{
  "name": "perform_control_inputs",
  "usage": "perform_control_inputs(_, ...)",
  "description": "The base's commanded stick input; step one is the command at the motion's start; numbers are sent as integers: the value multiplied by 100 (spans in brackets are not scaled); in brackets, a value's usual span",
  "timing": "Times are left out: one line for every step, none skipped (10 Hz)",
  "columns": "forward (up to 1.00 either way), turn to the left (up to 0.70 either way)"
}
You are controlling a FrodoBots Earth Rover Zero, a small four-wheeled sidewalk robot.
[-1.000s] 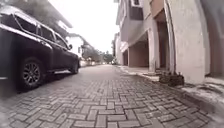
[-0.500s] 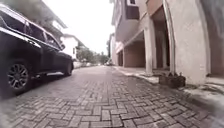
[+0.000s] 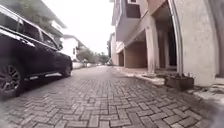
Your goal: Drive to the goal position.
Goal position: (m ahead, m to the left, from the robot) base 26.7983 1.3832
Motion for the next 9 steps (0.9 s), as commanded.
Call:
perform_control_inputs(50, 50)
perform_control_inputs(50, 50)
perform_control_inputs(50, 24)
perform_control_inputs(50, 0)
perform_control_inputs(50, 0)
perform_control_inputs(50, 0)
perform_control_inputs(50, 0)
perform_control_inputs(50, 0)
perform_control_inputs(50, 0)
